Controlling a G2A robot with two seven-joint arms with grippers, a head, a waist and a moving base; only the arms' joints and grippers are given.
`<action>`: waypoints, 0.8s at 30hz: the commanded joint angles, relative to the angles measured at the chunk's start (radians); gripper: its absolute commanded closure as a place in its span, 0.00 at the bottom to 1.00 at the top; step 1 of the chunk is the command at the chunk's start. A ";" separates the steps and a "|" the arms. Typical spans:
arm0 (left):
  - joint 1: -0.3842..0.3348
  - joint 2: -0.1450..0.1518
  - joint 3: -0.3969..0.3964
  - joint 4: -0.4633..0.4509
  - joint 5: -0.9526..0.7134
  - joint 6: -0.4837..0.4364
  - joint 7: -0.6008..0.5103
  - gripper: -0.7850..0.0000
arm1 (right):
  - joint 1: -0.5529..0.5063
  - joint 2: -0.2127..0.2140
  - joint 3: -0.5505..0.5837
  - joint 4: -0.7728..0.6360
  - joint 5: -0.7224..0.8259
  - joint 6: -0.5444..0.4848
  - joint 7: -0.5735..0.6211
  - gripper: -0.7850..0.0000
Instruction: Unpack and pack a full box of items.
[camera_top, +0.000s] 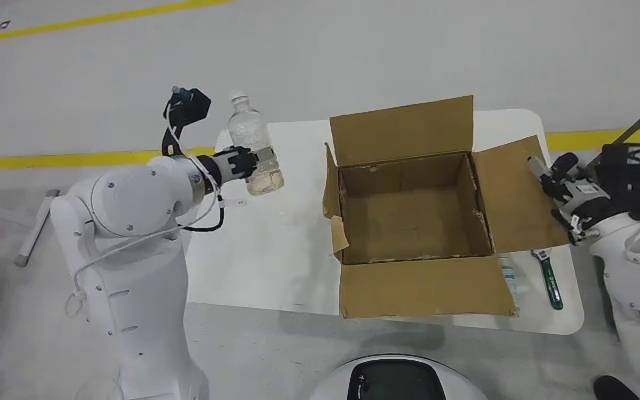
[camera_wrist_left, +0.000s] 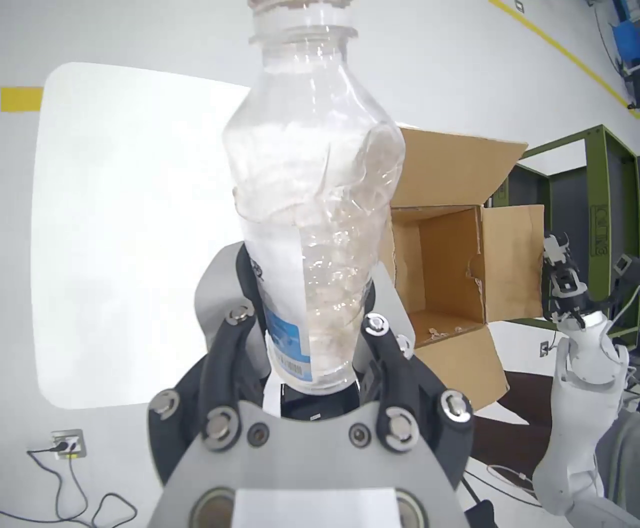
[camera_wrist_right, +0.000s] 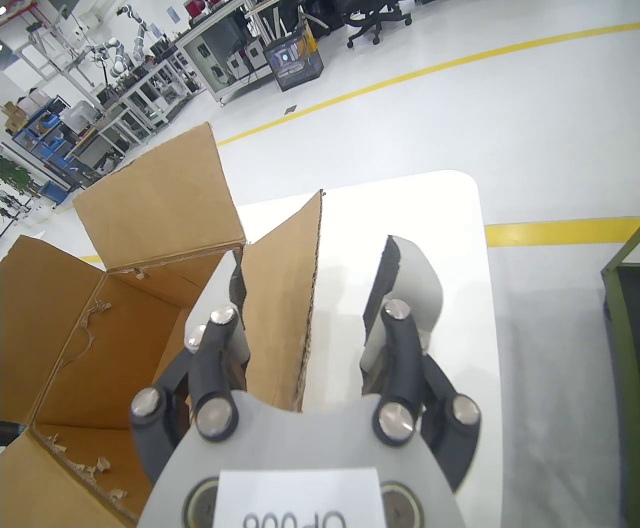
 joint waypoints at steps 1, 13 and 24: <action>0.001 0.001 0.002 0.002 -0.001 -0.002 0.000 1.00 | -0.003 0.000 -0.009 0.001 -0.007 -0.001 -0.006 1.00; 0.001 0.001 0.002 0.002 -0.001 -0.002 0.000 1.00 | -0.013 -0.005 -0.080 0.003 0.006 -0.019 -0.003 1.00; -0.017 -0.008 0.025 -0.020 -0.241 0.028 0.056 1.00 | 0.004 -0.008 -0.153 -0.034 -0.077 0.011 -0.008 1.00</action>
